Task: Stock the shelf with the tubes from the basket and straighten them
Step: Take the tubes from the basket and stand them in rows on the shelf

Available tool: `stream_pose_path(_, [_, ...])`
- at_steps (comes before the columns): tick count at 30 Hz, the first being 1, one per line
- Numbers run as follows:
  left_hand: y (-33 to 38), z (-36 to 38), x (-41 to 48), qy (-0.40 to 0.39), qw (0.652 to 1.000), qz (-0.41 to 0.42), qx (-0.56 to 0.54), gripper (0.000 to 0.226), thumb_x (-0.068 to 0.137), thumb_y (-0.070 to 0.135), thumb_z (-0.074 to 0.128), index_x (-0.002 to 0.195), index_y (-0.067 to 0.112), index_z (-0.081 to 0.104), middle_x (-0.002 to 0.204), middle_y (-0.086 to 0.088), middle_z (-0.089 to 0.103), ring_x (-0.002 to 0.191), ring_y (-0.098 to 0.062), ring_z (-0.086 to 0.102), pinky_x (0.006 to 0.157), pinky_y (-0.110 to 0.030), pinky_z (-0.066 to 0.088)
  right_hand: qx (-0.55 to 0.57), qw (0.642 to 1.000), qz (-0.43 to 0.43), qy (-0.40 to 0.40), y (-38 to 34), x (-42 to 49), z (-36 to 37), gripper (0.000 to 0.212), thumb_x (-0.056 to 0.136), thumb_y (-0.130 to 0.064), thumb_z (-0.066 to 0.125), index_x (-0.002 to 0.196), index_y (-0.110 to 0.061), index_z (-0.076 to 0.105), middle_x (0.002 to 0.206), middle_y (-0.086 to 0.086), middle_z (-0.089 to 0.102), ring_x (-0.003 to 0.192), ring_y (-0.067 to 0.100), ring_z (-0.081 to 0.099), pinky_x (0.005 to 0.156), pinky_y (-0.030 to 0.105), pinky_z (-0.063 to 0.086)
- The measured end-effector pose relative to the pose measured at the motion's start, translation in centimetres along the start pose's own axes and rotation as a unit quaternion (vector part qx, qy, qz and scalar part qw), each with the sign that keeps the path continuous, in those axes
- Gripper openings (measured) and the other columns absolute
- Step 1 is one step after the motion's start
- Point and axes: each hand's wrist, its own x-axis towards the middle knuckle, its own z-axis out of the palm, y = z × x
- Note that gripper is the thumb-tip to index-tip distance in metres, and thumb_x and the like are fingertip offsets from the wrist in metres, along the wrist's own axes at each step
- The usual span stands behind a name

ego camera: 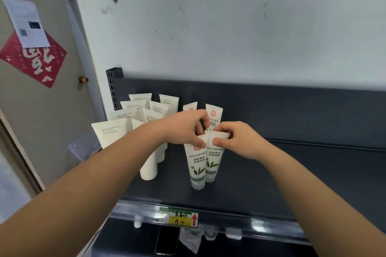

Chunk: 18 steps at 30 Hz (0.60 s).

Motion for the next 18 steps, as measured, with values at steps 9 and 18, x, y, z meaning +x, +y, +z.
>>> stream_pose_path(9, [-1.6, 0.1, 1.8, 0.051, 0.987, -0.053, 0.143, 0.035, 0.077, 0.027, 0.080, 0.100, 0.021, 0.054, 0.097, 0.006, 0.057, 0.088, -0.015, 0.054, 0.070, -0.027, 0.043, -0.070, 0.997, 0.017, 0.035, 0.1, 1.0, 1.2, 0.026, 0.085, -0.025, 0.070, 0.110, -0.025, 0.064, 0.106, -0.009, 0.066, 0.089, 0.006, 0.062, 0.077, 0.029, 0.055])
stream_pose_path(18, [-3.3, 0.3, 6.2, 0.107, 0.969, -0.075, 0.210, 0.034, 0.085, 0.016, 0.069, 0.115, 0.017, 0.052, 0.106, -0.005, 0.063, 0.092, -0.023, 0.059, 0.078, -0.038, 0.052, -0.156, 0.980, 0.054, 0.113, 0.4, 4.1, 2.5, 0.031, 0.092, -0.022, 0.058, 0.123, -0.019, 0.057, 0.114, 0.002, 0.061, 0.099, 0.022, 0.060, 0.072, 0.029, 0.045])
